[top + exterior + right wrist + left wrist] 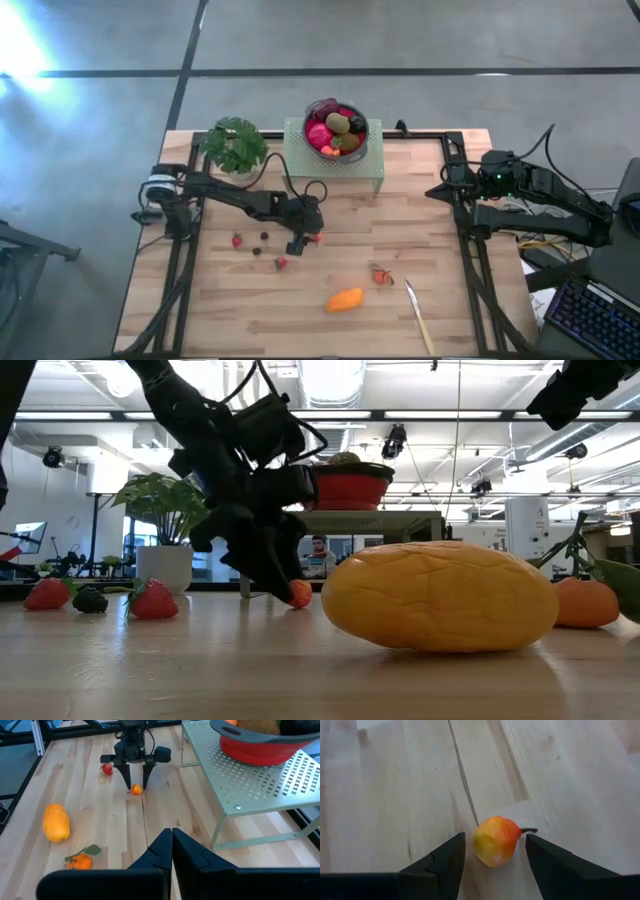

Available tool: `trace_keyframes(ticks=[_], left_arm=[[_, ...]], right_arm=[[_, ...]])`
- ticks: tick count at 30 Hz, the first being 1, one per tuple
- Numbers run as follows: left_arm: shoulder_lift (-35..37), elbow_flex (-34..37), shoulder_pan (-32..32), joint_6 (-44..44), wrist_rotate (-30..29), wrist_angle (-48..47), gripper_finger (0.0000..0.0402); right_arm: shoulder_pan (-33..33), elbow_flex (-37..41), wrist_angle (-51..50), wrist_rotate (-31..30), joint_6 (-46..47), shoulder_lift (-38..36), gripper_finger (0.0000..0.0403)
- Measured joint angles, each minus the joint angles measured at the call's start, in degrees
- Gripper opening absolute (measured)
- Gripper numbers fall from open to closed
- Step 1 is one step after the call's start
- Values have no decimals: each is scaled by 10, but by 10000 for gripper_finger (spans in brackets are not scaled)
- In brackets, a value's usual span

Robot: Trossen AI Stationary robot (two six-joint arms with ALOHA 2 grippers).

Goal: Pick & Place Fruit
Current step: Put the peach into the red strainer bowl on the shelf

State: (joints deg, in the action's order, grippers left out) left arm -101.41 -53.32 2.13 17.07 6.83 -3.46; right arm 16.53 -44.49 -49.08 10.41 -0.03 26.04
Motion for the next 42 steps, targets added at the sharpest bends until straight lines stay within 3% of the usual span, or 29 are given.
trace_keyframes(ticks=[9, 24, 33, 37, 42], left_arm=[[-15, 0, 0, 24, 2, 7, 208], [-13, 0, 0, 23, 14, 18, 114], [64, 0, 2, 6, 5, 9, 120], [129, 0, 2, 8, -56, 12, 118], [208, 0, 4, 35, -209, 39, 119]], right_arm=[[0, 0, 0, 0, 0, 0, 8], [0, 0, 0, 0, 0, 0, 8], [0, 0, 0, 0, 0, 0, 8], [0, 0, 0, 0, 0, 0, 8], [0, 0, 0, 0, 0, 0, 8]])
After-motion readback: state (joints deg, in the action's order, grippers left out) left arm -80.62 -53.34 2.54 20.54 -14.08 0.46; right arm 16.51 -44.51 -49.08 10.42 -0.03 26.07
